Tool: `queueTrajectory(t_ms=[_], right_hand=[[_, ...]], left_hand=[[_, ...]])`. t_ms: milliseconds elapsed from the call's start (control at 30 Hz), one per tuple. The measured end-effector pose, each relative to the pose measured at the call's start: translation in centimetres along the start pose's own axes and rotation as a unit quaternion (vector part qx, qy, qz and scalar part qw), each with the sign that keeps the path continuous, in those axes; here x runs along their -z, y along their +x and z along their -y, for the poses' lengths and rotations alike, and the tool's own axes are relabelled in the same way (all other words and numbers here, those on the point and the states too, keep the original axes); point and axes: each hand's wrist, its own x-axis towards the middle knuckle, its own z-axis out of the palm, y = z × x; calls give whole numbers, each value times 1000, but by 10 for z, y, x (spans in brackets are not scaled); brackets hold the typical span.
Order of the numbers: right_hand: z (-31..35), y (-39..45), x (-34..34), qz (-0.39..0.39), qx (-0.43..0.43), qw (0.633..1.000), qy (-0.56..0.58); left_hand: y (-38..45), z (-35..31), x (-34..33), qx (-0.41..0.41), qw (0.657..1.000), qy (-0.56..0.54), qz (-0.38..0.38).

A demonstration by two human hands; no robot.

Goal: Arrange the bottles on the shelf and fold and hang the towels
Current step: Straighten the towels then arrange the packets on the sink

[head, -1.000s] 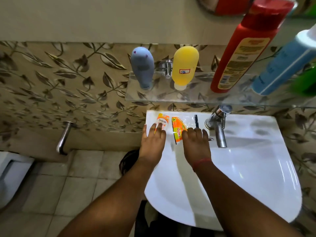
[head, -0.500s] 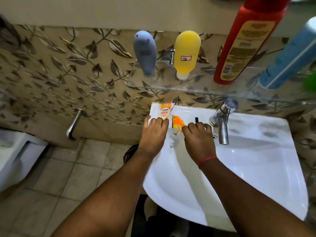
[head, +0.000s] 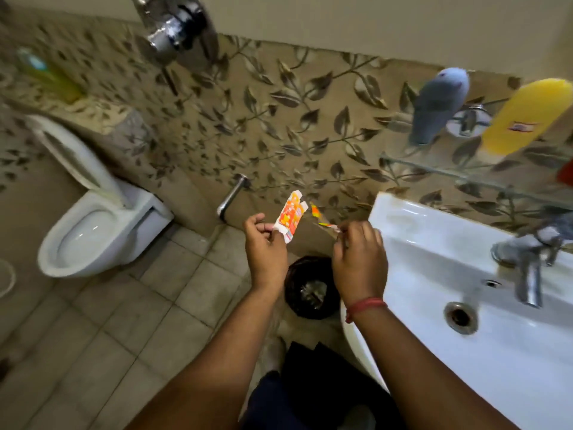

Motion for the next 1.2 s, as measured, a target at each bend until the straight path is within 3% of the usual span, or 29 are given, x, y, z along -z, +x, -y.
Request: queueTrajectory(t_ms=[133, 267, 567, 767, 967, 1100, 1200], right_hand=[[40, -13, -77, 57, -2, 998, 14], [30, -26, -167, 108, -100, 989, -5], [-80, -68, -332, 157, -365, 917, -42], [-159, -84, -412, 126, -503, 854, 35], [-179, -110, -440, 177, -513, 840, 8], [-148, -123, -408, 235, -515, 823, 52], [-113, -117, -375, 260, -472, 840, 61]], left_hand=[[51, 54, 31, 54, 998, 42, -4], [95, 125, 39, 89, 992, 89, 30], [140, 306, -5, 209, 954, 182, 111], [137, 408, -52, 244, 921, 213, 217], [120, 436, -77, 264, 860, 258, 352], [108, 417, -56, 186, 831, 316, 418], [105, 400, -42, 133, 819, 364, 423]])
